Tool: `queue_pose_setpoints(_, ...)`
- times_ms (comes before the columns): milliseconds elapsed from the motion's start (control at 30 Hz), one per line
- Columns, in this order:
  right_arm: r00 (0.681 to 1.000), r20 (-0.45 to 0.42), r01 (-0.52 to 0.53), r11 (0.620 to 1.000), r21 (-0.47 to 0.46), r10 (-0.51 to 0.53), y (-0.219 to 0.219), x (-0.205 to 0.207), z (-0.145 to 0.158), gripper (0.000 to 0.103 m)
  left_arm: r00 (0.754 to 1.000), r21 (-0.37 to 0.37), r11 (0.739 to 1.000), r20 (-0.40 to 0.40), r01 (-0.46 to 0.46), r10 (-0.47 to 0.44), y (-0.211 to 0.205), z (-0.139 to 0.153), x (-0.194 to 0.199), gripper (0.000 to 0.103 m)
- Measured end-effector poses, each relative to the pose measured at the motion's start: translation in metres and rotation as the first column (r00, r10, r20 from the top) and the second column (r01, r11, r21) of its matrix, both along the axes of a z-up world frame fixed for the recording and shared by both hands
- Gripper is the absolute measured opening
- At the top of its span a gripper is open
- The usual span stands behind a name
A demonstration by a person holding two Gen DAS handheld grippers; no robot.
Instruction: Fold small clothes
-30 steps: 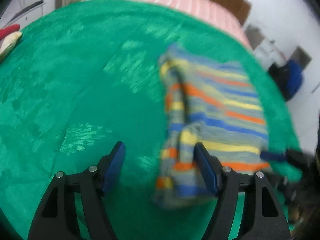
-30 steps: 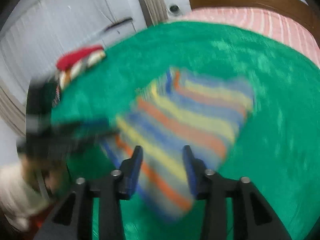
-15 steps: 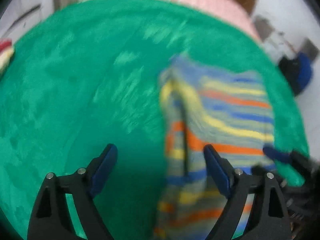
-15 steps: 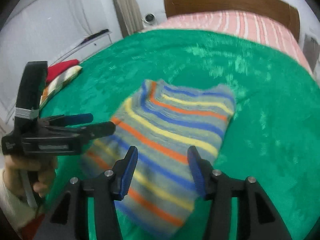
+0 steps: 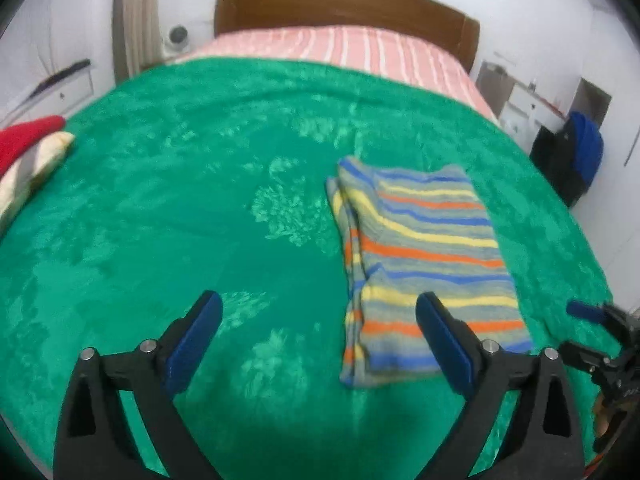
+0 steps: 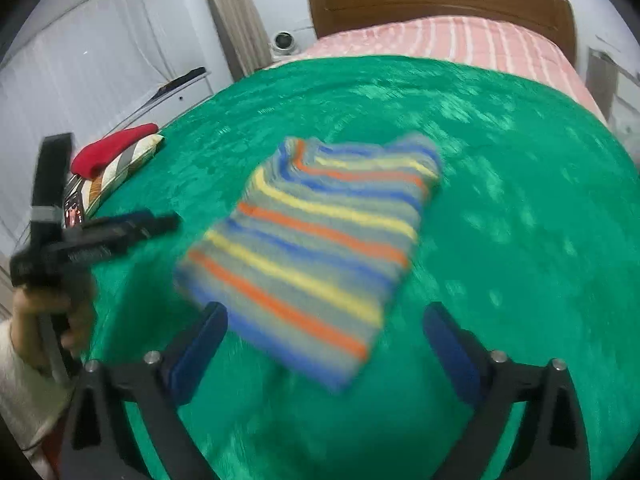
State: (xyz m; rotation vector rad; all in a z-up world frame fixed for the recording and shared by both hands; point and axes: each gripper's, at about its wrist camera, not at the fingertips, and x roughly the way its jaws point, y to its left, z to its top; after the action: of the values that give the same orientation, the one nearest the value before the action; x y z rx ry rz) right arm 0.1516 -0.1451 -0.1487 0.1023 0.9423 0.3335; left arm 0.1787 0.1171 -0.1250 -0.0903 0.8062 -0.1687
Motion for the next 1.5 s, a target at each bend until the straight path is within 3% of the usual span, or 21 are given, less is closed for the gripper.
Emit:
queue_pose_setpoints(167, 0.987, 0.011, 0.159, 0.986, 0.052, -0.159, -0.036, -0.054, -0.008, 0.1, 0.991, -0.05, 0.992, 0.051, -0.119, 0.121, 0.006, -0.003, -0.039, 0.098)
queue_pose_setpoints(300, 0.974, 0.032, 0.225, 0.974, 0.015, -0.226, -0.048, -0.087, -0.016, 0.102, 0.991, -0.05, 0.991, 0.053, -0.123, 0.125, 0.001, -0.008, -0.054, 0.098)
queue_pose_setpoints(433, 0.972, 0.046, 0.233, 0.972, -0.021, -0.232, -0.049, -0.097, -0.017, 0.102, 0.995, 0.008, 0.995, 0.022, -0.101, 0.101, -0.007, -0.011, -0.049, 0.098)
queue_pose_setpoints(733, 0.972, 0.111, 0.214, 0.975, -0.064, -0.206, -0.031, -0.102, -0.012, 0.102, 0.994, 0.042, 0.993, 0.021, -0.11, 0.11, -0.005, -0.012, -0.056, 0.098)
queue_pose_setpoints(1000, 0.98, 0.097, 0.18, 0.982, -0.056, -0.174, -0.017, -0.102, -0.016, 0.102, 0.991, 0.08, 0.99, -0.053, -0.115, 0.12, -0.002, -0.023, -0.047, 0.103)
queue_pose_setpoints(1133, 0.985, 0.077, 0.156, 0.987, -0.027, -0.153, -0.012, -0.102, -0.02, 0.102, 0.994, 0.114, 0.992, -0.084, -0.056, 0.066, -0.012, -0.031, -0.045, 0.103)
queue_pose_setpoints(1333, 0.991, 0.059, 0.121, 0.993, -0.011, -0.12, -0.006, -0.096, -0.024, 0.102, 0.975, -0.062, 0.994, -0.198, 0.091, -0.102, -0.013, -0.03, -0.029, 0.103)
queue_pose_setpoints(1500, 0.993, 0.06, 0.101, 0.991, 0.092, -0.107, -0.023, -0.063, -0.007, 0.102, 0.968, -0.222, 0.97, -0.207, 0.096, -0.143, 0.002, -0.015, 0.019, 0.103)
